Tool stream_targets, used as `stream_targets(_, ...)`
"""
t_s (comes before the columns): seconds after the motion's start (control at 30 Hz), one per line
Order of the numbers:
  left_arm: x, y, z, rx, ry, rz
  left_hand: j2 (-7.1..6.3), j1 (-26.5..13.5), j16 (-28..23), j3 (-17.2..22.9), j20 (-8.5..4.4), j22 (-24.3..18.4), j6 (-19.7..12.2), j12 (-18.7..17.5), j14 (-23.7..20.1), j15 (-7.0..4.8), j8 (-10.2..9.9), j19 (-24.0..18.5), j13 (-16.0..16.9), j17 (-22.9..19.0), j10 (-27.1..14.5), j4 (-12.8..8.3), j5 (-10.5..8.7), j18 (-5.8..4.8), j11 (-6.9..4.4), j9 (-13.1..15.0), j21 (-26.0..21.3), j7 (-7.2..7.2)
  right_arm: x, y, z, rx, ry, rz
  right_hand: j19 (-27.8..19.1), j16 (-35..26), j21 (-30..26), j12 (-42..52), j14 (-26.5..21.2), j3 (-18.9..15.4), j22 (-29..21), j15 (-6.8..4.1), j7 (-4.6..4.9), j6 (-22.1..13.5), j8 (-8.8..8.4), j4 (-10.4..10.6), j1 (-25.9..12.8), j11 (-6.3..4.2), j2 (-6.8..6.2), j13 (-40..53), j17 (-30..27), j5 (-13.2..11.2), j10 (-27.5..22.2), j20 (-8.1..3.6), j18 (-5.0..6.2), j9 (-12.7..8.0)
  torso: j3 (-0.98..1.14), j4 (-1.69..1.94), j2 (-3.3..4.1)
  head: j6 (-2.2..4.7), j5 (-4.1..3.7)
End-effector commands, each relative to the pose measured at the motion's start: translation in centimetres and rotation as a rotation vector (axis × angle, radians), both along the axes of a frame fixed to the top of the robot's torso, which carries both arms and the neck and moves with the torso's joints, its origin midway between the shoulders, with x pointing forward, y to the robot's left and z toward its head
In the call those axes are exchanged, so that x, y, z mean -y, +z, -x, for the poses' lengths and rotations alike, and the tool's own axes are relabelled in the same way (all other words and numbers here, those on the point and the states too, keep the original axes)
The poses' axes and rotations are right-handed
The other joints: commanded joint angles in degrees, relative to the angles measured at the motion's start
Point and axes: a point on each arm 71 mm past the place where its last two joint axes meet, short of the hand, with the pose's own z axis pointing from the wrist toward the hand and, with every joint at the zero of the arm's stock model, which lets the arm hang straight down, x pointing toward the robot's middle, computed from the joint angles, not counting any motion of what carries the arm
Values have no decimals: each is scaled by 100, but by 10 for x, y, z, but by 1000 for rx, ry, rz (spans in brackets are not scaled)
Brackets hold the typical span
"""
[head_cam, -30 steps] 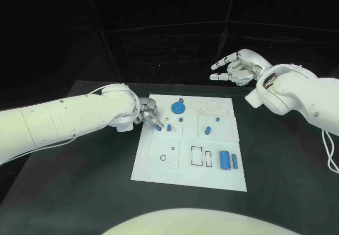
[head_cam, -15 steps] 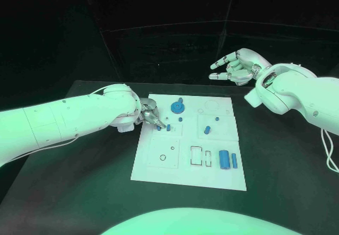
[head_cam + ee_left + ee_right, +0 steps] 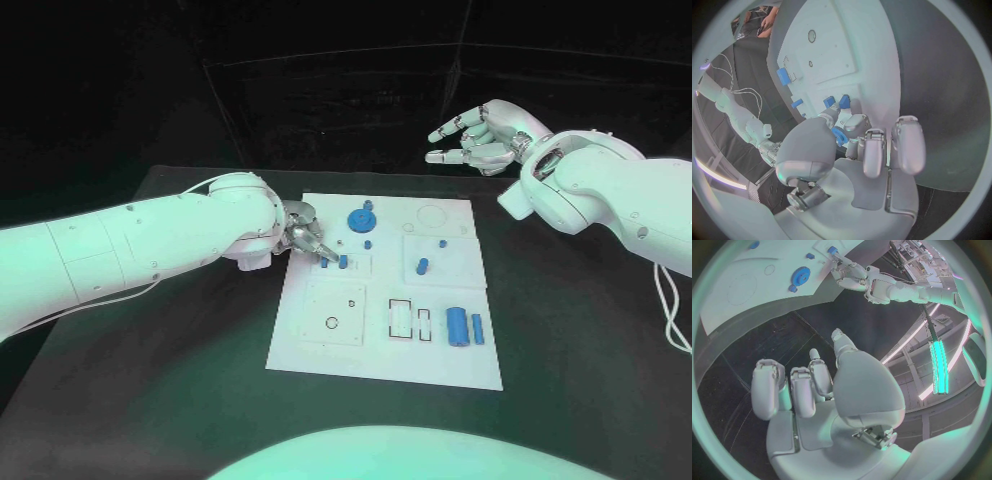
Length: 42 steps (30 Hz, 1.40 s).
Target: Assemble the parts on the task board
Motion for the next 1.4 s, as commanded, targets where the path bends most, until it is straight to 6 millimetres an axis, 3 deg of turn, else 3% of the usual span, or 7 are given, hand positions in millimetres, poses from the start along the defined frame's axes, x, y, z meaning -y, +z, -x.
stream_targets(0.03, -2, 2, -1, 30, 23, 22, -17, -143, 18, -259, -49, 11, 20, 26, 596, -35, 33, 79, 7, 1509, 46, 160, -7, 4, -6, 27, 37, -10, 0, 2, 0, 8, 10, -2, -25, -36, -30, -31, 492, -26, -7, 55, -4, -34, 29, -3, 14, -16, 61, -9, 1081, 29, -41, 22, 34, -9, -4, 4, 1, 7, -6)
stream_targets(0.3, -7, 9, -3, 105, 92, 158, 122, -229, 18, -748, -58, -196, -111, -110, 596, -40, 57, 9, -165, 1509, -72, 580, 2, 49, 6, 83, -129, 8, 1, 2, 0, 8, 7, -2, -24, -36, -30, -31, 492, -28, -6, 55, -4, -35, 29, -2, 13, -15, 61, -9, 1081, 28, -41, 22, 34, -10, -1, 6, -2, 16, -20)
stream_targets(0.47, -8, 18, -6, 184, 143, 340, 411, 291, -223, -782, 50, -1108, -798, -1606, 486, 122, -231, -333, -1806, 1154, -1275, 593, 69, 215, 239, -40, -872, 269, 1, 2, 0, 8, 5, -2, -24, -36, -29, -30, 492, -32, -4, 55, -4, -36, 30, 0, 10, -15, 61, -8, 1081, 28, -41, 22, 34, -10, 4, 4, -2, 28, -33)
stream_targets(0.7, 1, 30, -10, 280, 97, 557, 407, 1433, -1833, -518, 372, -3703, -1430, -2332, -470, 491, -598, -1553, -2384, -823, -2374, 86, 73, 658, 651, -472, -3230, 695, 2, 2, -1, 8, 2, -1, -24, -36, -29, -30, 492, -32, -4, 55, -4, -36, 30, 0, 10, -15, 61, -8, 1081, 28, -41, 22, 34, -10, 4, 5, 0, 54, -60)
stream_targets(0.93, 27, 34, -7, 378, -129, 573, 72, 2379, -3559, 280, 634, -4133, -1397, -3535, -1716, 762, -1410, -1883, -3596, -2806, -3114, -567, 72, 710, 973, -1428, -3911, 874, 1, 2, -1, 8, 3, -1, -24, -36, -29, -30, 492, -32, -4, 55, -4, -36, 30, 0, 10, -15, 61, -8, 1081, 28, -41, 22, 34, -10, -5, -2, 6, 91, -114)
stream_targets(1.27, 51, 21, -8, 439, -328, 332, -320, 2152, -2268, 414, 584, -4060, -857, -3920, -658, 664, -1950, -1259, -4446, -1867, -2941, -692, 26, 697, 869, -2183, -3658, 794, 0, 1, -1, 7, 5, -1, -23, -37, -28, -28, 491, -42, -2, 56, -3, -38, 32, 8, 5, -15, 69, -6, 1080, 31, -40, 23, 33, -10, 1, -1, 3, 119, -150)
stream_targets(1.4, 56, 16, -12, 448, -355, 251, -374, 2098, -1656, 241, 525, -3207, -648, -3935, -237, 603, -2045, -762, -4662, -1262, -2799, -704, 21, 558, 810, -2356, -2837, 739, -1, 1, -1, 6, 7, -1, -23, -37, -28, -28, 491, -42, -2, 56, -3, -38, 32, 8, 5, -15, 69, -6, 1080, 31, -40, 23, 33, -10, -4, -1, 4, 133, -158)
